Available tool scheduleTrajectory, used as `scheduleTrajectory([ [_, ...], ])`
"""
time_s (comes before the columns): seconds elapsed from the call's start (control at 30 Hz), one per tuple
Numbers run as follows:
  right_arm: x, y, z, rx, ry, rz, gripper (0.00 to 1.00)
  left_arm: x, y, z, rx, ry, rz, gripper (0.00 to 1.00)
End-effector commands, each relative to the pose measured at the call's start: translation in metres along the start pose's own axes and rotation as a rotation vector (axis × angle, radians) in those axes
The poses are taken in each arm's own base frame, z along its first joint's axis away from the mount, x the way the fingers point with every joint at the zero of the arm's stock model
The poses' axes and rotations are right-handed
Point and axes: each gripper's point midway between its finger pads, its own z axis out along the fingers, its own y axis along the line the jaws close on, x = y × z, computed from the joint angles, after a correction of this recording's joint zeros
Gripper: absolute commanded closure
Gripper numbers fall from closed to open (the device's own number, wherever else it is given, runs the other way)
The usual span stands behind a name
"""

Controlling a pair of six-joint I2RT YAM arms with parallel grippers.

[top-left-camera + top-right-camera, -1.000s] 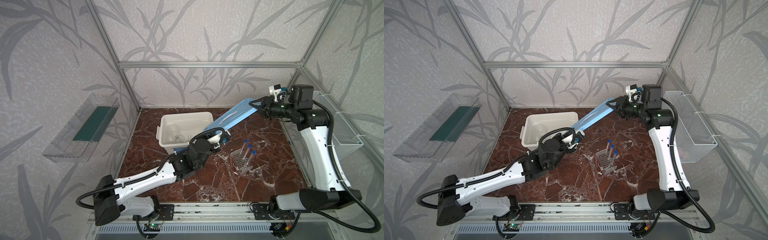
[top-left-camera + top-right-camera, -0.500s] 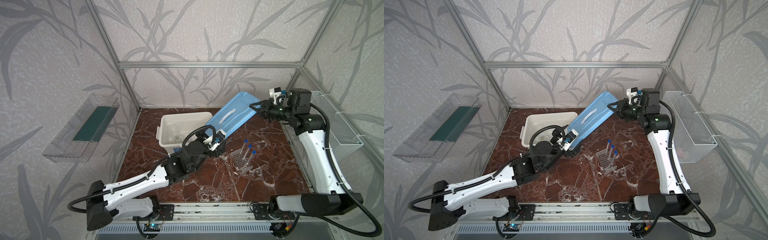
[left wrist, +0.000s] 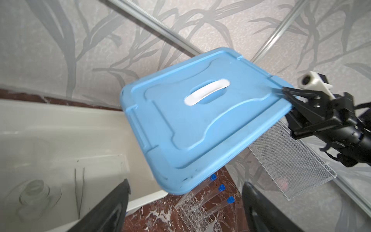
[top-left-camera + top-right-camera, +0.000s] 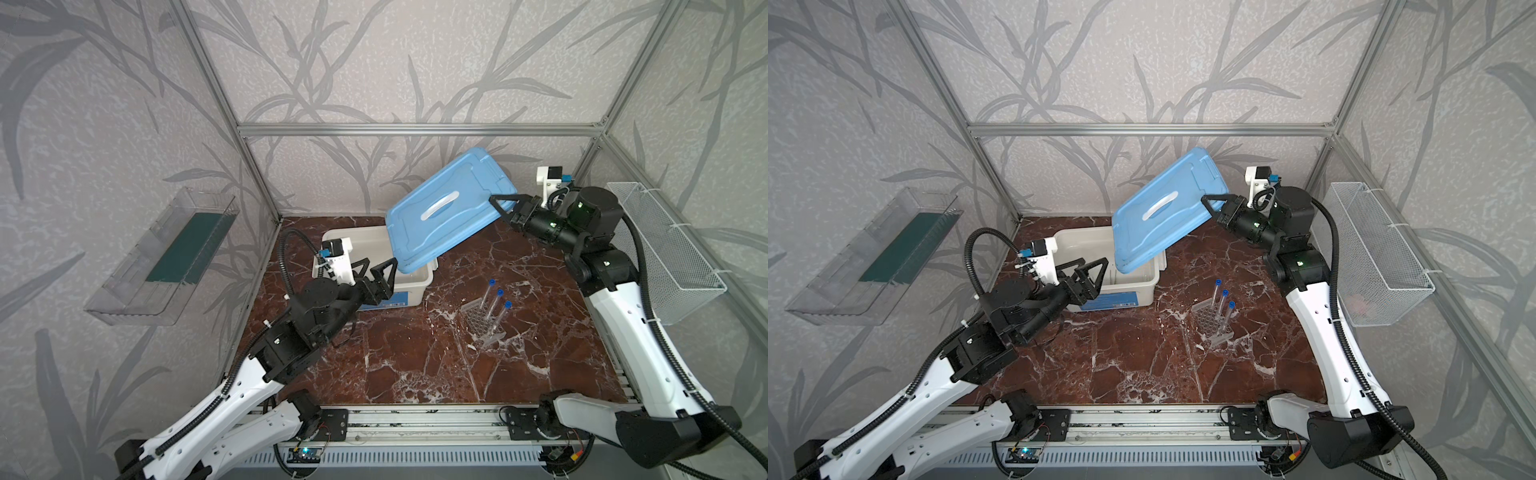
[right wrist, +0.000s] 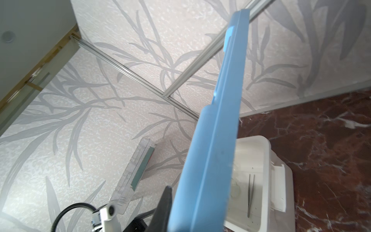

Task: Organize the chemistry lab equipment
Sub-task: 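Lower the blue lid onto the white bin with both grippers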

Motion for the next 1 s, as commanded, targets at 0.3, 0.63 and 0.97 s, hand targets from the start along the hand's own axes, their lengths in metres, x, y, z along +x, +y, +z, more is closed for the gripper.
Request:
scheduleTrajectory([
  [0.3, 0.030, 0.038, 0.009, -0.177, -0.041, -0.064, 0.91, -0.006, 0.019, 0.026, 0.168, 0.001, -0.324, 0.07],
  [0.63, 0.040, 0.022, 0.024, -0.210, -0.025, -0.012, 0.92, 0.012, 0.069, 0.032, 0.046, 0.039, -0.427, 0.11],
  [0.97, 0.070, 0.009, 0.043, -0.210, 0.033, 0.003, 0.93, 0.011, 0.083, 0.044, 0.052, 0.058, -0.433, 0.11],
])
